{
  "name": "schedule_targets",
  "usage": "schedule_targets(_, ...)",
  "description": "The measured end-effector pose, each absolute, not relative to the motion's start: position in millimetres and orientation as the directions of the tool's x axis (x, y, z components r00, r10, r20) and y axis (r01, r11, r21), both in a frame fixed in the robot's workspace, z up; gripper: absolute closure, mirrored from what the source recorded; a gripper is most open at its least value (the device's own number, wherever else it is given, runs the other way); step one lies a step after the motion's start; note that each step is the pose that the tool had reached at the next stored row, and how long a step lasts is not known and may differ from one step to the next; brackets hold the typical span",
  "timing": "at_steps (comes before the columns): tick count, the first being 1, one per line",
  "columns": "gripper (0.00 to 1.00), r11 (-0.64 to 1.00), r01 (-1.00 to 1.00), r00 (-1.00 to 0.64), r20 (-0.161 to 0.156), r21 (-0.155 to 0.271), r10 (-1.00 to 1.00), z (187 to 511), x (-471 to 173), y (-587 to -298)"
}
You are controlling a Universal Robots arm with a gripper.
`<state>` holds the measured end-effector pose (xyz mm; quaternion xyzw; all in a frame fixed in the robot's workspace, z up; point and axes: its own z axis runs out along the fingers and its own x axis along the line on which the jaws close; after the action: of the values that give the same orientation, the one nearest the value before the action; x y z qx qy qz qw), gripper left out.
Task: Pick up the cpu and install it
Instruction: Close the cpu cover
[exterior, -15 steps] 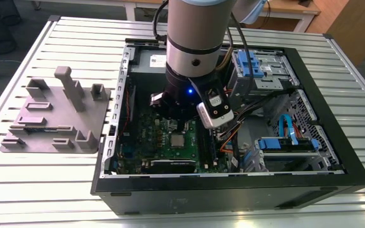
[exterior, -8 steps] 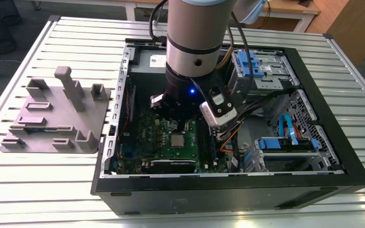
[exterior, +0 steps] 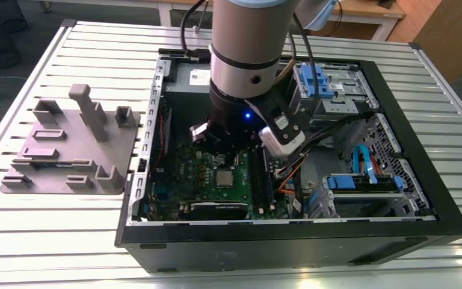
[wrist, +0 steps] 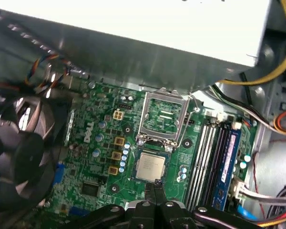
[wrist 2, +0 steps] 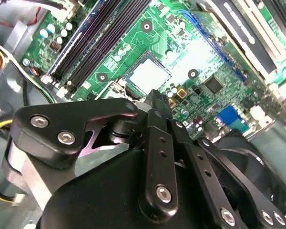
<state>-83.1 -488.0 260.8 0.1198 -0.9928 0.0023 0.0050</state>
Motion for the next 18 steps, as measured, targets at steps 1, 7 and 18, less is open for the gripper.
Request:
schedule_targets(1, 0.9, 0.966, -0.257, -0.966, 0.011, -0.003, -0.257, 259.8, -83.1, -488.1)
schedule_targets(7, 0.9, 0.954, -0.298, -0.954, 0.01, -0.001, -0.298, 255.9, -76.7, -487.8)
schedule_targets(18, 0.9, 0.901, -0.434, -0.901, 0.007, 0.008, -0.434, 253.8, -73.4, -487.1)
